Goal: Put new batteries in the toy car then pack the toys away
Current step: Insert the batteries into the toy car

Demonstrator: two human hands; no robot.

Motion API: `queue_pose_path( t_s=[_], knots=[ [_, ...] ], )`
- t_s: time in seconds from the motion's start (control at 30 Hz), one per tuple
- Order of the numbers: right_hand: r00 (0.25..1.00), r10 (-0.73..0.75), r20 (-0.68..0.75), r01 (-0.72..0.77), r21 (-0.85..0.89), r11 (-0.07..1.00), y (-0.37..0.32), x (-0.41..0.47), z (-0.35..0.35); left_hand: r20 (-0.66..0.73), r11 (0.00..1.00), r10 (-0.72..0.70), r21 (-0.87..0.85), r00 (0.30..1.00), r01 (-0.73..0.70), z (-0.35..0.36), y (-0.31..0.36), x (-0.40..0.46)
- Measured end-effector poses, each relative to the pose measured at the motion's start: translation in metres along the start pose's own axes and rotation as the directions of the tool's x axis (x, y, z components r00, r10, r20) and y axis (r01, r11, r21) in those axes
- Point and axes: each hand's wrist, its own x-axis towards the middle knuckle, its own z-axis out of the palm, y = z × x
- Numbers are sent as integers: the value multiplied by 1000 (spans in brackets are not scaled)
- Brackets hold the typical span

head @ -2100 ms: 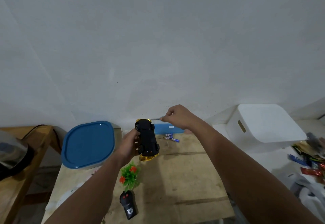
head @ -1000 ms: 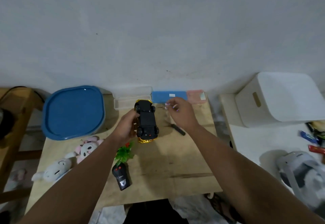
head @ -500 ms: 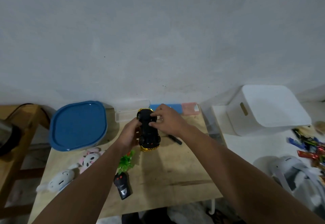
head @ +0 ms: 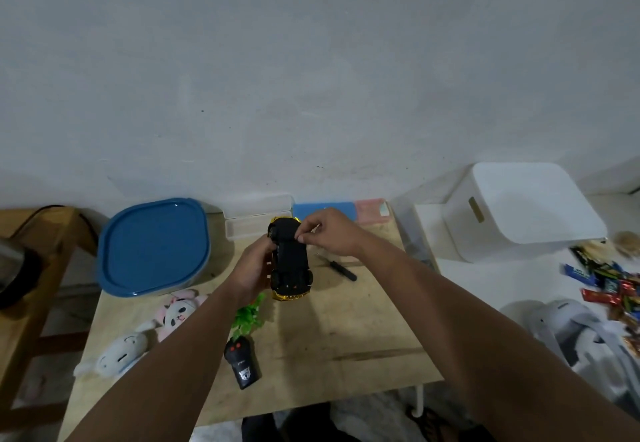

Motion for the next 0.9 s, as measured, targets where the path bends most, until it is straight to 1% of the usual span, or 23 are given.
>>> queue_pose_path(
  t_s=[0.07, 0.1, 0.17, 0.27, 0.33, 0.43, 0.53, 0.6, 0.7, 0.9],
  knots=[
    [1000, 8, 11, -9, 80, 997, -1, 1, -5, -19, 1000, 5, -5, 1000, -5, 2, 3, -2],
    [1000, 12, -5, -11, 134, 991, -1, 1, -7, -35, 1000, 5, -3, 999, -5, 2, 4, -1],
    [996, 32, -78, -12, 238, 971, 0, 2, -13, -75, 1000, 3, 7, 997, -2, -1, 4, 1],
    [969, 129, -209, -47, 358, 933, 14, 5, -17, -139, 1000, -7, -13, 990, 5, -12, -4, 7],
    [947, 204, -249, -99, 377, 921, 33, 7, -14, -188, 999, -25, -47, 982, 17, -21, -14, 11],
    [935, 272, -230, -200, 294, 935, 75, 15, 6, -232, 995, -65, -85, 971, 46, -35, -27, 18],
    [935, 316, -160, -290, 168, 942, 113, 23, 34, -256, 990, -100, -125, 961, 69, -47, -37, 28],
    [944, 313, -108, -308, 61, 949, 130, 28, 54, -276, 987, -107, -142, 955, 70, -51, -40, 34],
    [947, 317, -55, -319, -26, 947, 142, 36, 77, -287, 989, -100, -133, 953, 64, -54, -40, 45],
    [936, 353, 1, -341, -254, 905, 146, 50, 95, -264, 997, -77, -8, 961, 78, -53, -26, 65]
  ],
)
